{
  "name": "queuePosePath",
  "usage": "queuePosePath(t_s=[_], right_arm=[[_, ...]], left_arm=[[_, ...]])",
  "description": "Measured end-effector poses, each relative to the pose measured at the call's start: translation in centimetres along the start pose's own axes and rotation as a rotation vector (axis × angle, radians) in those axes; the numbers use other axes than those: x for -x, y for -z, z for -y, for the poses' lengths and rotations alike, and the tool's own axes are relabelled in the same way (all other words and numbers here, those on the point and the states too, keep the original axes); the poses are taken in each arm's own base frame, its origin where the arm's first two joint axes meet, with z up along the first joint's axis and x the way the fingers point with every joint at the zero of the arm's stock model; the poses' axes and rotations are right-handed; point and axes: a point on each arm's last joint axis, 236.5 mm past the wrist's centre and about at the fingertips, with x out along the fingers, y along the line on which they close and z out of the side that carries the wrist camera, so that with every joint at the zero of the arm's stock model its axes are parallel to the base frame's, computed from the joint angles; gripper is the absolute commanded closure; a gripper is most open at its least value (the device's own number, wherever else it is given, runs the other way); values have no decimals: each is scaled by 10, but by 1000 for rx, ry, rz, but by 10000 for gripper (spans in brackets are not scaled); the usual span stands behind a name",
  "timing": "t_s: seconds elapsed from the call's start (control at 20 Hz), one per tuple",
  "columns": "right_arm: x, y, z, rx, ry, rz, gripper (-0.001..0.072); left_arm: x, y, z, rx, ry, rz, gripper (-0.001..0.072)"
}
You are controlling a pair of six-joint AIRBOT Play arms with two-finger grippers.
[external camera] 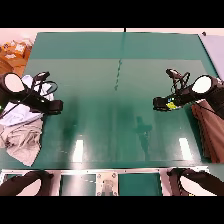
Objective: Fold the shirts.
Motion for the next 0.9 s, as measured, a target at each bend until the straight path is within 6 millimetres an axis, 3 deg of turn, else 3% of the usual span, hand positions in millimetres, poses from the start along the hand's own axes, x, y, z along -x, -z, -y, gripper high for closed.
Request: queuePosePath(t_s=[0.05, 0.1, 0.15, 0.3, 0.4, 0.5, 0.7, 0.9], right_arm=[[0, -1, 0, 0, 0, 2, 695], [-1, -1, 0, -1, -1, 5, 695], [-1, -1, 0, -1, 0, 3, 695], [-2, -2, -1, -4, -5, 4, 695], [-3, -2, -1, -6, -7, 4, 695], [-3, -4, -1, -6, -8, 11, 695], [-2, -11, -2, -7, -10, 43, 695], [-2, -19, -2, -7, -11, 74, 695]], left_arm=[[0, -5, 0, 0, 1, 23, 559], [0, -11, 0, 0, 1, 48, 30], [1, -19, -1, -2, -5, 81, -13], [7, -47, -33, -51, -142, 195, -13], [18, -68, -73, -75, -280, 276, -13], [19, -76, -109, -51, -365, 284, -13], [-11, -52, -156, -21, -416, 107, -13], [-41, -29, -171, -60, -400, -51, 16]])
